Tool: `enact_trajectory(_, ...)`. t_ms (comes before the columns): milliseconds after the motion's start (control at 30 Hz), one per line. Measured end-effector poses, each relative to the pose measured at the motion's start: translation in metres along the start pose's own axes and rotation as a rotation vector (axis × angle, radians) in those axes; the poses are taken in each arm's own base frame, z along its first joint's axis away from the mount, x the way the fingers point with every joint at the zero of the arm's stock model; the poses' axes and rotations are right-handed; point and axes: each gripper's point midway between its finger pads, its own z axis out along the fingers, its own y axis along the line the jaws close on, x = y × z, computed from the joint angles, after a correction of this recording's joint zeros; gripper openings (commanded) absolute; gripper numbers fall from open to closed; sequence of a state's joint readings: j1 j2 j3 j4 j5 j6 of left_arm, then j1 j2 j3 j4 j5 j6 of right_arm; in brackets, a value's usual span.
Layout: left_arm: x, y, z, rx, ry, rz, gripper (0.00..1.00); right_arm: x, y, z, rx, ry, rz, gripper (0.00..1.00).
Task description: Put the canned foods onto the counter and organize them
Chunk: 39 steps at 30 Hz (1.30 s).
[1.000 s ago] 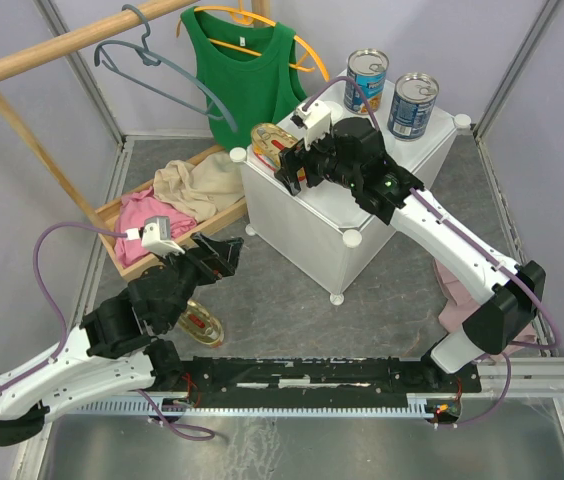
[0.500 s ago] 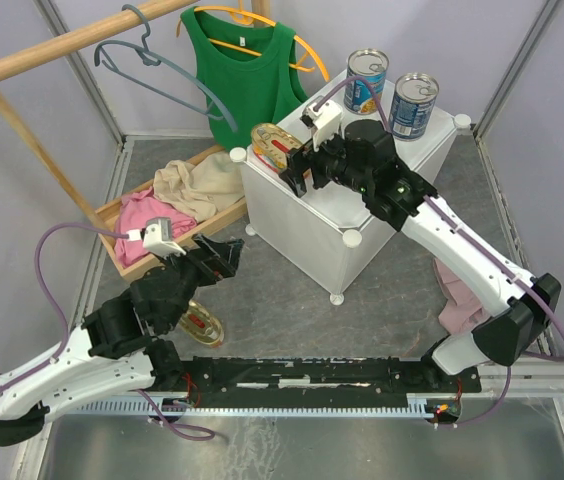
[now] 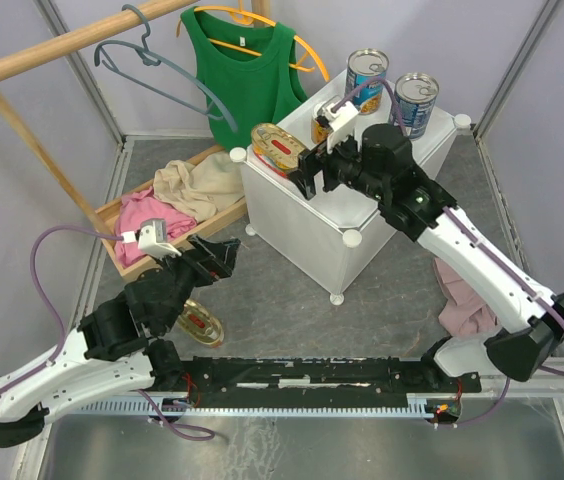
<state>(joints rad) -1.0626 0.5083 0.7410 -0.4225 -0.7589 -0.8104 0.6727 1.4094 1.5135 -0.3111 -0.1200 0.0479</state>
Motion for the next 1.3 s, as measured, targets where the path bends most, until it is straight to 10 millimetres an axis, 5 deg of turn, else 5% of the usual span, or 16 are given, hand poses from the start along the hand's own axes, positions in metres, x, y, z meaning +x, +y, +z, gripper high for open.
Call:
enact_trajectory(233, -0.006, 0.004, -0.003, -0.01, -0.022, -0.007, 0.99, -0.032, 0.018, -0.033, -0.025, -0.088, -0.004, 0.91)
enact_trajectory(467, -0.011, 0.016, -0.007, -0.047, -0.037, 0.01, 0.99, -0.029, 0.066, -0.042, -0.099, -0.072, -0.03, 0.89)
enact_trajectory(900, -0.061, 0.018, -0.027, -0.074, -0.15, -0.019, 0.99, 0.039, 0.158, -0.049, -0.209, 0.07, -0.081, 0.88)
enact_trajectory(1300, -0.096, 0.026, -0.045, -0.08, -0.242, -0.045, 0.99, 0.121, 0.242, -0.02, -0.245, 0.204, -0.125, 0.88)
